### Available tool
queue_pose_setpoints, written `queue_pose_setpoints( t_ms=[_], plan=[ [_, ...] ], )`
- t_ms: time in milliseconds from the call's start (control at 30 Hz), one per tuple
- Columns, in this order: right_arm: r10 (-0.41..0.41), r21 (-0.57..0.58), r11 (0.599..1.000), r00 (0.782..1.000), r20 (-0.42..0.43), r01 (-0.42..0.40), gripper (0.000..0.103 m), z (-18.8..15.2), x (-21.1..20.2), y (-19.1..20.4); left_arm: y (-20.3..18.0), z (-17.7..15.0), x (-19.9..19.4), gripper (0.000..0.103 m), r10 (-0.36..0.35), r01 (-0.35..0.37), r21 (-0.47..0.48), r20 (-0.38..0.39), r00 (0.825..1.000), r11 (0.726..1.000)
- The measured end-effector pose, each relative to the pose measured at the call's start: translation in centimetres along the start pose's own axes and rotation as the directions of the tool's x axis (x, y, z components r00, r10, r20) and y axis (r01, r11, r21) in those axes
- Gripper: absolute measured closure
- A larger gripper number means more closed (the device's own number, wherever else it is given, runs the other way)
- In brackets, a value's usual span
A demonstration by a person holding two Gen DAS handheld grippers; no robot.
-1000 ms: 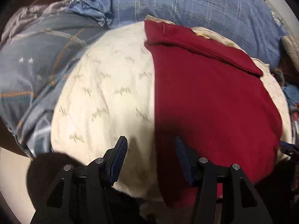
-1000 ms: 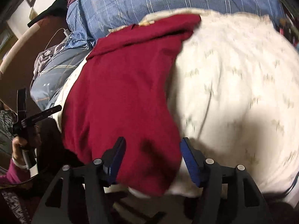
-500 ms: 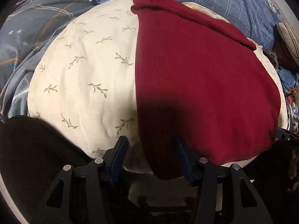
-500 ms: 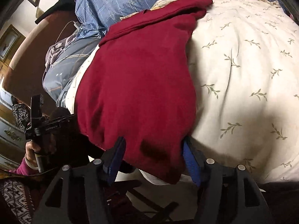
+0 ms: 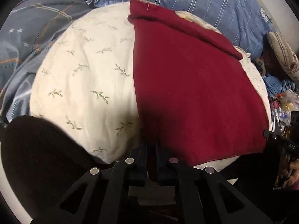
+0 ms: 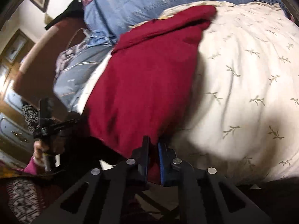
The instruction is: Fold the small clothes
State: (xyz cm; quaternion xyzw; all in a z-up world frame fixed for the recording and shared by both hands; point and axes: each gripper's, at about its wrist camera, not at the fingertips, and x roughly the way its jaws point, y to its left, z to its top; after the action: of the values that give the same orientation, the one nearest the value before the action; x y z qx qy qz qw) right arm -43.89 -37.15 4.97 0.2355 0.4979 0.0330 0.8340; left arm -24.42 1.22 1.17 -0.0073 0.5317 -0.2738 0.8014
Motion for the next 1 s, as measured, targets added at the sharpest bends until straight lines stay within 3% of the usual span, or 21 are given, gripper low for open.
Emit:
queue_pose_setpoints(
  t_ms=[67,133,167,200,233,300,433,500,533,567,600,700,800,900,1000],
  plan=[
    [-0.066,-0.017,0.998,0.997,-0.034,0.065,0.088,-0.1,0.7,-0.1,-0.1,-0.2,0.2,0.097,0.017,-0.017,0.011,-0.005,1.0,1.0],
    [-0.064,0.044,0.997,0.997,-0.052,0.066,0.08,0.1,1.4,-1.2,-0.6,-0.4,0.7,0.096,0.043,-0.042,0.026,-0.016,0.999,0.999],
    [-0.063,0.076,0.995,0.997,-0.055,0.067,0.055,0.1,1.5,-1.8,-0.9,-0.5,1.0,0.095,0.053,-0.052,0.029,-0.022,0.998,0.998],
    [-0.073,0.102,0.992,0.996,-0.06,0.079,0.044,0.0,1.6,-2.2,-1.0,-0.5,1.1,0.092,0.058,-0.057,0.031,-0.03,0.998,0.998],
    [-0.082,0.106,0.99,0.994,-0.066,0.088,0.039,-0.2,1.6,-2.4,-1.3,-0.4,1.5,0.089,0.065,-0.063,0.034,-0.04,0.997,0.997],
    [-0.086,0.104,0.99,0.993,-0.08,0.094,0.039,-0.5,1.8,-2.7,-1.5,-0.4,2.0,0.071,0.074,-0.072,0.032,-0.064,0.995,0.997],
    [-0.021,0.096,0.995,0.996,-0.092,0.03,0.042,-0.7,2.5,-2.1,-1.5,-0.4,3.1,0.066,0.048,-0.049,-0.016,-0.076,0.996,0.999],
    [-0.001,0.075,0.997,0.994,-0.113,0.01,0.06,-0.8,3.5,-1.6,-1.7,-0.3,3.2,0.066,0.046,-0.048,-0.038,-0.052,0.998,0.998],
    [-0.005,0.051,0.999,0.992,-0.126,0.011,0.085,-0.8,3.9,-1.2,-1.8,-0.4,3.3,0.067,0.048,-0.05,-0.03,-0.05,0.998,0.998],
    [-0.001,0.036,0.999,0.992,-0.126,0.006,0.09,-0.8,4.1,-0.9,-1.9,-0.4,3.2,0.078,0.043,-0.044,-0.02,-0.046,0.998,0.999],
    [0.015,0.027,1.0,0.993,-0.118,-0.011,0.09,-0.6,4.1,-0.3,-2.0,-0.5,3.1,0.097,0.034,-0.035,-0.012,-0.044,0.998,0.999],
    [0.08,-0.023,0.996,0.993,-0.081,-0.082,0.091,0.3,2.9,1.5,-2.3,-0.4,2.3,0.098,-0.018,0.018,-0.013,-0.022,1.0,1.0],
    [0.129,-0.059,0.99,0.991,-0.025,-0.13,0.091,1.8,1.3,3.0,-1.9,0.8,0.0,0.098,-0.112,0.114,-0.035,0.035,0.993,0.993],
    [0.158,-0.083,0.985,0.985,0.064,-0.153,0.091,4.4,-0.7,3.3,-1.3,3.2,-3.7,0.098,-0.17,0.178,-0.038,0.15,0.974,0.983],
    [0.181,-0.062,0.983,0.964,0.195,-0.172,0.091,8.0,-2.3,2.9,-0.7,6.0,-6.4,0.098,-0.18,0.195,-0.036,0.262,0.948,0.98]
  ],
)
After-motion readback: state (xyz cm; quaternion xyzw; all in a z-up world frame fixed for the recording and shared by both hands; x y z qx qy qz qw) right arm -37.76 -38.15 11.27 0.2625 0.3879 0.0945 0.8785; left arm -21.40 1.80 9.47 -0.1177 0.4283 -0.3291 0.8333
